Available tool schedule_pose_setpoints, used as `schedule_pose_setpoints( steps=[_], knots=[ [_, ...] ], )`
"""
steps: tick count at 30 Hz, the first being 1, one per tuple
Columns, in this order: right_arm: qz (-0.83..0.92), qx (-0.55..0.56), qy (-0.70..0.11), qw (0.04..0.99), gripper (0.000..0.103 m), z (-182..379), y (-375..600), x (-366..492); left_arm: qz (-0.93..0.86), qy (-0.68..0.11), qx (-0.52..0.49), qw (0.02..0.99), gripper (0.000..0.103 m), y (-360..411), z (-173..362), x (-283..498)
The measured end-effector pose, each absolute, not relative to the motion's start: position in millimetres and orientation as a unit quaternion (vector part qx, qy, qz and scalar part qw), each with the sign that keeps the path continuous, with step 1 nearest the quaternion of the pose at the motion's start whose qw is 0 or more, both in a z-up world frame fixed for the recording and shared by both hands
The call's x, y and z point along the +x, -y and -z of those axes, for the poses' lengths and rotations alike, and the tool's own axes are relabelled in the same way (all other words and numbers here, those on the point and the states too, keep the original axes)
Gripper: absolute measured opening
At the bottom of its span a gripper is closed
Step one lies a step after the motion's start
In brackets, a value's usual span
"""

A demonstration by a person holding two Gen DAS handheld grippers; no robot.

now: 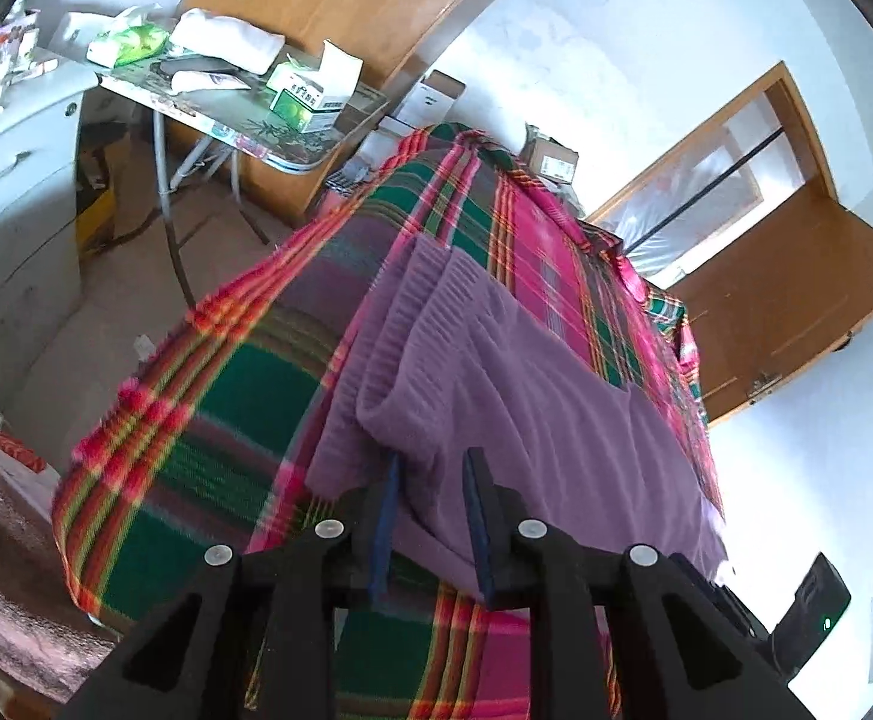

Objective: Fold clothes
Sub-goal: 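Press the folded purple garment with the left tool while the right tool smooths it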

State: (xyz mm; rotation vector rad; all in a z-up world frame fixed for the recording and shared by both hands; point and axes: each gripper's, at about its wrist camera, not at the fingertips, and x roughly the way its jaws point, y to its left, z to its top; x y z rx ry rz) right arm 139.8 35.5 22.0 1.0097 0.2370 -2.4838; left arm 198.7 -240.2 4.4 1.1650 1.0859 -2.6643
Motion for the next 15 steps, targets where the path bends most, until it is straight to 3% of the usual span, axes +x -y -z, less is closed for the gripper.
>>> schedule_pose_setpoints(
  steps=[2,7,10,15],
  knots=[
    [0.897,0.37,-0.082,0.226,0.026,-20.6,-31.8,138.5,0.857,-0.352,0.375,0.028,0.029,242.7,-6.1,197.7],
    [0.892,0.379,-0.083,0.23,0.026,-17.0,-26.7,136.2,0.854,-0.37,0.363,0.035,0.029,251.4,-5.8,204.6],
    [0.892,0.381,-0.081,0.23,0.026,-16.7,-25.9,135.2,0.853,-0.38,0.356,0.039,0.014,256.6,-5.6,208.8],
    [0.891,0.381,-0.078,0.233,0.026,-17.5,-24.5,134.6,0.849,-0.397,0.345,0.045,0.01,265.5,-5.4,215.2]
  ],
)
